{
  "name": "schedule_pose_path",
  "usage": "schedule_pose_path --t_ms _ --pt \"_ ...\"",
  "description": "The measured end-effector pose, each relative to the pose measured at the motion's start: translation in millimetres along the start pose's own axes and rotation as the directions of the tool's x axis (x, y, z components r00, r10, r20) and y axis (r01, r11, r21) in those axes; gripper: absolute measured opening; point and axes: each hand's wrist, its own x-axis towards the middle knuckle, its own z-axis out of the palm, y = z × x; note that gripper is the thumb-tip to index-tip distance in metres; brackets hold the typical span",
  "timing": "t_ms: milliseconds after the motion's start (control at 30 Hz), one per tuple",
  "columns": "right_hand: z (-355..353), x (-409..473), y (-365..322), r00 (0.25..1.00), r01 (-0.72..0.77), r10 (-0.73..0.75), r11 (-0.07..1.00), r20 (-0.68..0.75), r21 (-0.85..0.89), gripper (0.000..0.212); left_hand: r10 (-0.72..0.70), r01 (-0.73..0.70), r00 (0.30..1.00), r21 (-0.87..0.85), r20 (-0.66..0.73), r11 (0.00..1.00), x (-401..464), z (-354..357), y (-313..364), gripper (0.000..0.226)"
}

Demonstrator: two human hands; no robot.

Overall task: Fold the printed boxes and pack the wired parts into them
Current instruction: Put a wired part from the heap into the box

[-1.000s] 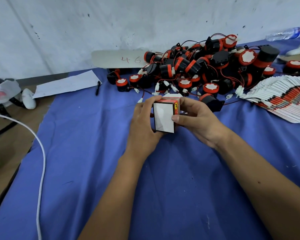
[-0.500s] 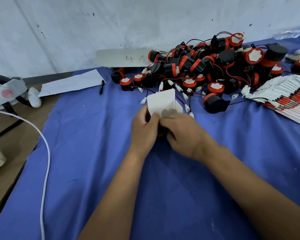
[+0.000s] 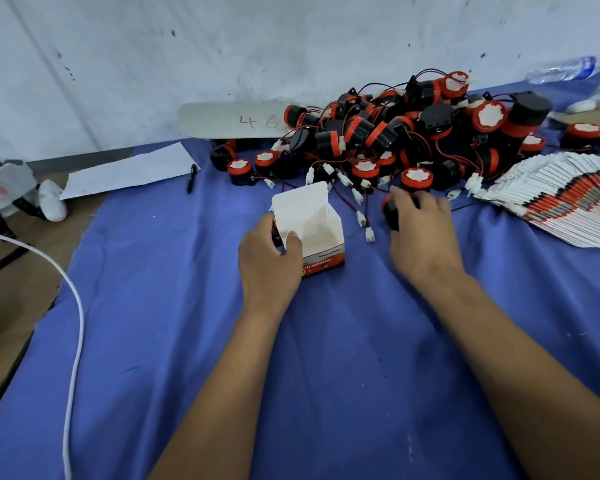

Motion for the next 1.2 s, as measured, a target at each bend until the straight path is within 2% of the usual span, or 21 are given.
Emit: schedule_pose_path --t_ms 67,200,300,433,500,567,633,700,767,800,833,867,900,967,1000,1067,1133,1200 --pt "2 -7 -13 0.994 0.105 -0.104 0.994 -0.026 0.04 0.065 -0.014 0.015 0.999 0.027 -0.034 1.0 1 -1 -2 0.006" --pt "7 -19 -36 0.968 0.243 -0.246 0.968 0.044 0.059 0.042 -0.102 0.115 0.983 0.079 -0.155 0.99 4 -8 -4 0.007" --pt "6 -19 -36 0.944 0.329 -0.328 0.944 0.044 -0.017 0.045 -0.131 0.152 0.968 0.084 -0.212 0.985 6 -13 -6 0.006" --pt "6 -19 -30 0.936 0.334 -0.349 0.922 0.044 0.196 0.043 -0.169 0.203 0.955 0.12 -0.244 0.972 8 -18 -9 0.002" --pt "7 -19 -28 0.929 0.36 -0.369 0.892 -0.02 0.272 0.043 -0.18 0.217 0.948 0.119 -0.262 0.969 10 -19 -10 0.006" --pt "5 -19 -29 0.905 0.42 -0.41 0.828 -0.11 0.372 0.041 -0.195 0.226 0.948 0.103 -0.253 0.969 10 -20 -10 0.009" --pt "1 -22 -35 0.861 0.498 -0.471 0.708 -0.19 0.501 0.042 -0.196 0.211 0.958 0.049 -0.21 0.976 9 -18 -8 0.007" --pt "-1 -29 -46 0.811 0.547 -0.536 0.557 -0.233 0.624 0.047 -0.124 0.133 0.983 0.057 -0.135 0.989 7 -15 -3 0.012" --pt "1 -39 -58 0.779 0.542 -0.595 0.482 -0.196 0.689 0.05 -0.031 0.03 0.999 0.059 0.011 0.998 4 -11 -1 0.018" --pt "4 -42 -62 0.766 0.536 -0.622 0.478 -0.163 0.696 0.05 0.014 -0.015 0.999 0.021 0.044 1.0 2 -10 1 0.019" --pt "7 -44 -65 0.759 0.528 -0.638 0.484 -0.132 0.698 0.05 0.032 -0.031 0.999 -0.032 0.021 0.999 1 -10 4 0.023" --pt "10 -45 -66 0.759 0.52 -0.641 0.495 -0.112 0.696 0.049 0.007 -0.007 1.0 -0.099 0.003 0.995 0 -10 5 0.027" --pt "11 -44 -65 0.764 0.523 -0.635 0.507 -0.112 0.685 0.046 0.042 -0.043 0.999 -0.087 -0.014 0.995 -1 -11 3 0.025" --pt "9 -40 -63 0.783 0.547 -0.604 0.555 -0.149 0.627 0.037 0.084 -0.082 0.995 -0.038 0.052 0.996 -1 -13 2 0.012" --pt "8 -37 -61 0.793 0.562 -0.583 0.59 -0.175 0.581 0.036 0.074 -0.072 0.995 -0.031 0.07 0.997 1 -12 0 0.017" --pt "5 -30 -57 0.808 0.577 -0.552 0.666 -0.208 0.473 0.045 0.053 -0.048 0.994 -0.054 0.095 0.997 2 -13 1 0.026" --pt "3 -25 -55 0.812 0.582 -0.55 0.732 -0.196 0.355 0.059 0.055 -0.047 0.995 -0.092 0.088 0.995 3 -11 2 0.016" --pt "1 -22 -53 0.806 0.592 -0.568 0.785 -0.166 0.185 0.062 0.051 -0.044 0.996 -0.082 0.077 0.996 5 -9 -1 0.022"
